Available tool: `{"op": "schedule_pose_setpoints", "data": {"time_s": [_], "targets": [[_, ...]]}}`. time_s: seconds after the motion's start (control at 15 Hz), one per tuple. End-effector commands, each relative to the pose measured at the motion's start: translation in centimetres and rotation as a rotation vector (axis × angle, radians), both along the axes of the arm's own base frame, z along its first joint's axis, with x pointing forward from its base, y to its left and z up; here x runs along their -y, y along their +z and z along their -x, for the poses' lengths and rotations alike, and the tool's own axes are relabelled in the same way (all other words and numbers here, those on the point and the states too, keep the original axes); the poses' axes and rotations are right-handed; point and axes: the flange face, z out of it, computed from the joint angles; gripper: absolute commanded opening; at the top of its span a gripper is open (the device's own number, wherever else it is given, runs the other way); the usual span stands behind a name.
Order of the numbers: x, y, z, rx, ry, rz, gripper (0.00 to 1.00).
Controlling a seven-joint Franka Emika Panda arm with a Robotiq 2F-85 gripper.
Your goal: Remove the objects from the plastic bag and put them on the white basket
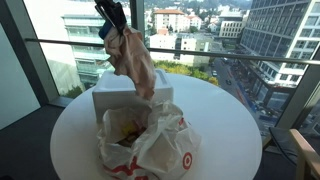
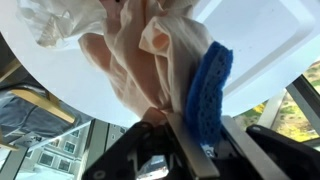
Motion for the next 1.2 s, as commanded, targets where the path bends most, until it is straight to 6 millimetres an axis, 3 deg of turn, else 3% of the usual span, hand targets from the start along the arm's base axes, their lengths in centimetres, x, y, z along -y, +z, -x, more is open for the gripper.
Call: {"op": "schedule_pose_setpoints", "data": {"time_s": [0.0, 0.2, 0.53, 0.6, 0.67, 0.73, 0.8, 0.93, 1.13], "targets": [[-3.4, 0.9, -4.4, 0.058, 0.054, 0.039, 0.10], [-5.5, -1.8, -7.8, 0.036, 0.100, 0.081, 0.10], [-8.0, -10.5, -10.9, -0.139, 0.214, -0.019, 0.11], [-8.3, -11.9, -11.2, -0.179, 0.238, -0.058, 0.22], [-8.3, -13.2, -11.6, -0.231, 0.263, -0.101, 0.45], [-8.3, -13.9, -11.9, -0.280, 0.284, -0.139, 0.47], [-8.0, -14.3, -12.5, -0.328, 0.306, -0.167, 0.48], [-6.6, -13.4, -13.7, -0.399, 0.324, -0.170, 0.61], [-4.1, -9.1, -15.5, -0.476, 0.301, -0.144, 0.84]]}}
